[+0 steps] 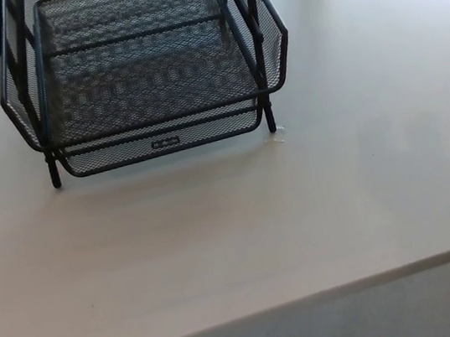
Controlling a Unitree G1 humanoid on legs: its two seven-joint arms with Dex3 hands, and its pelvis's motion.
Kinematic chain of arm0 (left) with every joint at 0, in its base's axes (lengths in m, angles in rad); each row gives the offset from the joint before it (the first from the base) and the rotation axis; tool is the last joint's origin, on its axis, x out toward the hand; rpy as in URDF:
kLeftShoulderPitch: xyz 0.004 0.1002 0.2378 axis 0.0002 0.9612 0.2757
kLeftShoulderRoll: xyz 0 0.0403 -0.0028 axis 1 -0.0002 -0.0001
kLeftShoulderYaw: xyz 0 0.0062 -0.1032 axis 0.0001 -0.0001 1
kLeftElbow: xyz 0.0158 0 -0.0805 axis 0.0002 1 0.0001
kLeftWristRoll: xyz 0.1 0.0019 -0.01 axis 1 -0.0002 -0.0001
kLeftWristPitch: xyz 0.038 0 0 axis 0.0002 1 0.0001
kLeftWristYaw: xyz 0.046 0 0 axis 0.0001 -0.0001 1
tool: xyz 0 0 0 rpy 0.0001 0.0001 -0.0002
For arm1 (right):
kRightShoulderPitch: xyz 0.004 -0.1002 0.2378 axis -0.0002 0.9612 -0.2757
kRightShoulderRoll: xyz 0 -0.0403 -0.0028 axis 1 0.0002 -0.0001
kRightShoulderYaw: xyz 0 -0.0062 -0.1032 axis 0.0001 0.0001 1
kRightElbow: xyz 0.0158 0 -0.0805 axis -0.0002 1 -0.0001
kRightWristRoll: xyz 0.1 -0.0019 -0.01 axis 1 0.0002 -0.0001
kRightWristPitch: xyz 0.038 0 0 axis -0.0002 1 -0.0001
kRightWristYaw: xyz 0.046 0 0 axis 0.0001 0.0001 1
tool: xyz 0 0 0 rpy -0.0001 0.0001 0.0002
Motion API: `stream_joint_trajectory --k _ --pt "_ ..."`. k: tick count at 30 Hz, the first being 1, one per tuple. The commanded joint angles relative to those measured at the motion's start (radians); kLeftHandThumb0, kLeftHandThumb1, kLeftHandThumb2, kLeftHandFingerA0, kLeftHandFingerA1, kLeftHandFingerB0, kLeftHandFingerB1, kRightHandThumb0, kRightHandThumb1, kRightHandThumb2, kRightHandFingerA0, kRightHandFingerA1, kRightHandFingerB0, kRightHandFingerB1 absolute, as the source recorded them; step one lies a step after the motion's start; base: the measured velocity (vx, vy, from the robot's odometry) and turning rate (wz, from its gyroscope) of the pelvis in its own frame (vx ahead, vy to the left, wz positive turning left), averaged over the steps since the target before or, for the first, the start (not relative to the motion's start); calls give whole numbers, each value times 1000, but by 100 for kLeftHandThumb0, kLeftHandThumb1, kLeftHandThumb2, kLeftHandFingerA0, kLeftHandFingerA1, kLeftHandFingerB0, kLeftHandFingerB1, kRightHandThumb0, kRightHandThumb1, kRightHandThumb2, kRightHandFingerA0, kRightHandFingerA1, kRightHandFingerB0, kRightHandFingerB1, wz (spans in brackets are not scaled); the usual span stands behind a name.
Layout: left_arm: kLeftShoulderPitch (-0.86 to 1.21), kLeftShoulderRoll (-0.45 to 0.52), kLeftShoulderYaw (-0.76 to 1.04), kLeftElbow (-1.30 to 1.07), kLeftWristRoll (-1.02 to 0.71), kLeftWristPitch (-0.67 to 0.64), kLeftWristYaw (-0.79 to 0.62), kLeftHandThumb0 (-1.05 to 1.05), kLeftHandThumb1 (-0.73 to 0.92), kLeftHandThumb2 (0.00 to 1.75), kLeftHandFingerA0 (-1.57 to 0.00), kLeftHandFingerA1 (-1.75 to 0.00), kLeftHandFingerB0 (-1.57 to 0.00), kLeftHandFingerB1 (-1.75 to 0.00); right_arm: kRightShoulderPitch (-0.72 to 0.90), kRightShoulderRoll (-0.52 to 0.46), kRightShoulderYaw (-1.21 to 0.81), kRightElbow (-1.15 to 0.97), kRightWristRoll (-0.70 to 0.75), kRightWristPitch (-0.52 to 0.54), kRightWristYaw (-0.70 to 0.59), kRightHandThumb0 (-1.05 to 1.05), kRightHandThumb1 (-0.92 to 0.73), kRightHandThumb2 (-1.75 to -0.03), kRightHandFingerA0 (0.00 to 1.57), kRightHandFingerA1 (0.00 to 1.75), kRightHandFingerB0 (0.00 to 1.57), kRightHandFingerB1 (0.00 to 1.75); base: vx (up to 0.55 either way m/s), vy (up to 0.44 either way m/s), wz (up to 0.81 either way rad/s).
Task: The robot uses its right hand to press on the stapler that is in the middle of the desk
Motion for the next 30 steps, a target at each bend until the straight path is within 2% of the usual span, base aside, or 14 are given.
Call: stream_joint_trajectory --k 1,2,3,12,13,16,19,24,25,28,29,30 --pt "8 17 8 -2 2 8 -11 -76 56 96 0 -27 0 -18 -48 31 52 -55 -42 56 73 -76 -65 -60 12 42 14 33 0 0 0" --pt "12 20 10 -15 2 13 -16 -76 56 97 0 -27 0 -18 -70 49 74 -66 -49 38 63 -39 -35 -95 0 52 0 50 0 0 0" --pt "8 19 6 -12 7 15 -15 -77 56 97 0 -27 0 -18 -83 68 92 -99 -54 38 67 -40 -34 -97 0 52 0 50 0 0 0" --pt "11 19 5 -12 13 6 -4 -77 56 98 0 -29 0 -19 -134 204 224 -268 -126 46 99 -40 -35 -98 0 52 0 50 0 0 0" --pt "9 18 4 -7 13 5 -3 -78 57 98 0 -28 0 -19 -133 220 231 -268 -131 27 80 -79 -68 -61 14 41 16 30 0 0 0" --pt "8 17 4 -4 13 4 -2 -78 57 98 0 -28 0 -18 -134 248 248 -285 -153 32 82 -80 -67 -61 11 43 15 32 0 0 0" --pt "10 14 9 -3 6 4 -2 -79 57 97 -1 -28 0 -18 -141 293 294 -322 -191 5 68 -84 -63 -60 2 40 11 31 0 0 0" --pt "17 12 18 -13 -6 7 -7 -80 56 96 -2 -27 0 -18 -141 350 324 -375 -238 16 76 -84 -63 -59 0 37 10 31 0 0 0" --pt "23 13 16 -12 -4 6 -9 -79 57 97 0 -26 0 -18 -130 364 330 -382 -253 3 57 -85 -62 -59 3 38 13 31 0 0 0" --pt "19 9 12 1 5 1 5 -80 57 97 -2 -27 0 -18 -148 392 345 -398 -260 1 79 -86 -64 -59 0 38 12 32 0 0 0" --pt "18 9 7 4 10 0 4 -79 58 99 0 -27 0 -18 -150 398 348 -403 -270 1 82 -83 -50 -94 2 26 10 36 0 0 0" --pt "16 9 -2 8 19 0 4 -79 58 99 0 -27 0 -18 -152 404 354 -411 -283 3 85 -83 -50 -94 2 26 10 36 0 0 0"
